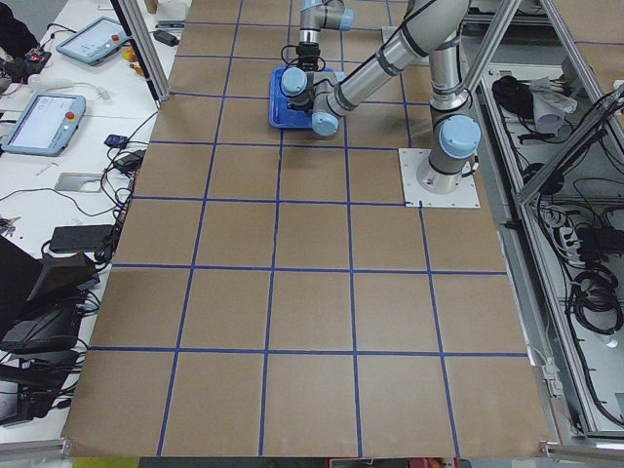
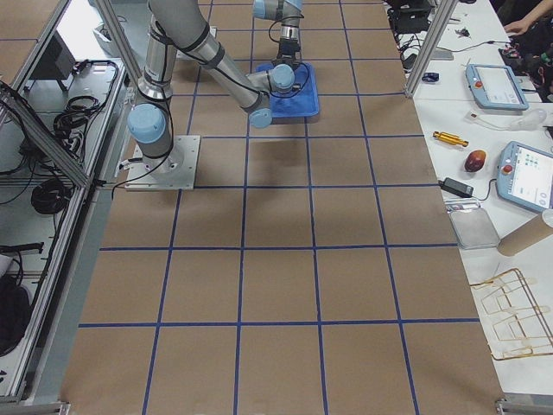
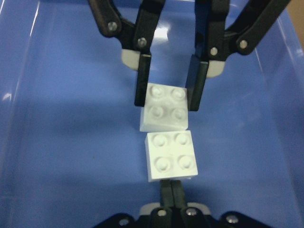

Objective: Assemble white blocks and place on blue tray

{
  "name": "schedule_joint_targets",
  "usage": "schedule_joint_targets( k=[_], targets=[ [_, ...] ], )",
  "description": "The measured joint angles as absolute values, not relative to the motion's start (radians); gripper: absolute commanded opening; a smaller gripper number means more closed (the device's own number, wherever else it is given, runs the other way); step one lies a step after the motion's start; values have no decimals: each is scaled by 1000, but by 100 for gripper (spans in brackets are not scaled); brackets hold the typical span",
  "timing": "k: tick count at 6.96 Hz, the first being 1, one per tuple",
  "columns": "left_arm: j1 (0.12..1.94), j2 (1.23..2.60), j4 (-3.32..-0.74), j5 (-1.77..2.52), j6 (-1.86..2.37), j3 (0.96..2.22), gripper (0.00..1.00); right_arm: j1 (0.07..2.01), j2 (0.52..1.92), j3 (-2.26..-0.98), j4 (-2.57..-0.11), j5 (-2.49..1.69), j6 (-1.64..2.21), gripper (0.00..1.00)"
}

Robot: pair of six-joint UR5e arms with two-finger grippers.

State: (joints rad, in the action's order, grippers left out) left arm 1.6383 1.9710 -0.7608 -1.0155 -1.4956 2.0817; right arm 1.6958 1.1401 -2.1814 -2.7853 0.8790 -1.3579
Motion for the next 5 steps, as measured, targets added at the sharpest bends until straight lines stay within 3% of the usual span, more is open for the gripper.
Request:
schedule_joint_targets(
  k=[1,3,5],
  targets=[
    [1638,1972,-761,-1015,-1496,2082,7,1696,1140,-2182,-2784,880,-1355,3],
    [1638,1975,-760,-1015,-1496,2082,9,1696,1140,-2183,-2781,881,-1347,19],
    [1638,1978,-759,-1015,-1496,2081,9,1697,1139,-2183,-2776,880,-1344,20]
  ],
)
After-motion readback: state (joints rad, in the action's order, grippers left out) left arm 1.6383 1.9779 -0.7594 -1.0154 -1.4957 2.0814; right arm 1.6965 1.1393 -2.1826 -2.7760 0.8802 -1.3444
